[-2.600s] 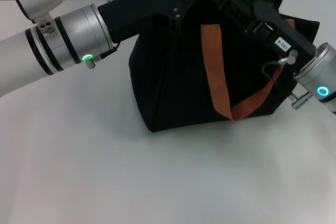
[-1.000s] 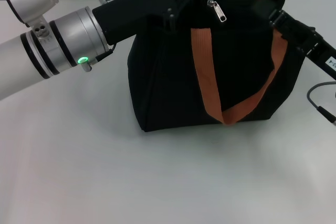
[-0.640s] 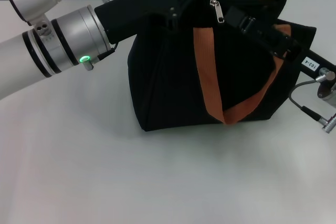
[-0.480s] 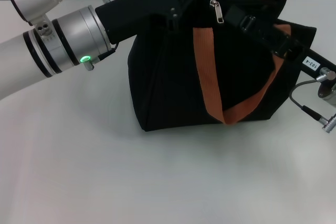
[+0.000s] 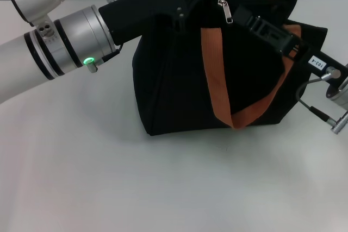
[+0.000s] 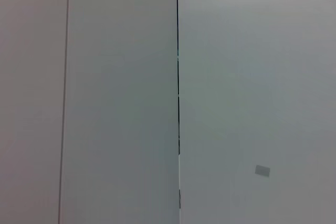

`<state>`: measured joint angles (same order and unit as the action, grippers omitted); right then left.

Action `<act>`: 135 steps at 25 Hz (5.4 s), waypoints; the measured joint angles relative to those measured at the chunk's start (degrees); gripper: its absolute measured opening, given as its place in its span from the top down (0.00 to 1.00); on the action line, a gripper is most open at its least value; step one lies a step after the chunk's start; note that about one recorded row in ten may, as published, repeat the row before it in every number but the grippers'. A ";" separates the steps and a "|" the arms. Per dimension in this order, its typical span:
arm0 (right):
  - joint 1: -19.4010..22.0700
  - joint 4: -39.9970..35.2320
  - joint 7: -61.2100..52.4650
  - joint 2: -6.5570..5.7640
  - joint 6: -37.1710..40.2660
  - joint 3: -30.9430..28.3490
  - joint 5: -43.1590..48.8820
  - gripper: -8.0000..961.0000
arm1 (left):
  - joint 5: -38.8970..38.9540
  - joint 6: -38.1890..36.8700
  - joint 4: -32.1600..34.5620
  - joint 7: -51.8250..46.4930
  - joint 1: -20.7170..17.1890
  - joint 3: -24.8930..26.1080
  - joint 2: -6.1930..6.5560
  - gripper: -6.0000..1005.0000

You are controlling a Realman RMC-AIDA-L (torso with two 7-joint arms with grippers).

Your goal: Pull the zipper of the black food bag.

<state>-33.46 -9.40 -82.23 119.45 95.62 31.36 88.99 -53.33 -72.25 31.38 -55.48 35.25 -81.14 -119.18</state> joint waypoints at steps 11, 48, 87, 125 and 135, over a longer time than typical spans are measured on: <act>-2.58 0.12 -0.06 -0.01 -1.78 1.22 0.47 0.69 | 0.01 0.10 -0.09 0.66 0.16 -0.20 0.00 0.96; -2.81 -0.37 -3.20 0.00 -2.72 3.39 0.22 0.76 | 2.89 0.10 -0.09 1.33 0.17 -2.44 0.00 0.96; -0.72 -0.34 -0.95 -0.15 -5.50 0.64 -0.99 0.99 | 3.18 1.06 -0.09 2.74 -0.41 -1.88 0.00 0.96; 8.18 -6.53 -3.67 -0.26 -6.19 -7.95 -0.92 1.00 | 5.30 2.30 -0.66 4.23 -0.46 -1.73 0.00 0.96; 10.68 -5.62 1.83 -0.24 1.55 -15.00 -1.60 0.95 | 5.30 2.33 -0.78 4.31 -0.67 -2.00 0.00 0.96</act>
<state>-22.78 -15.01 -80.41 119.21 97.18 16.35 87.39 -48.03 -69.92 30.60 -51.17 34.57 -83.14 -119.18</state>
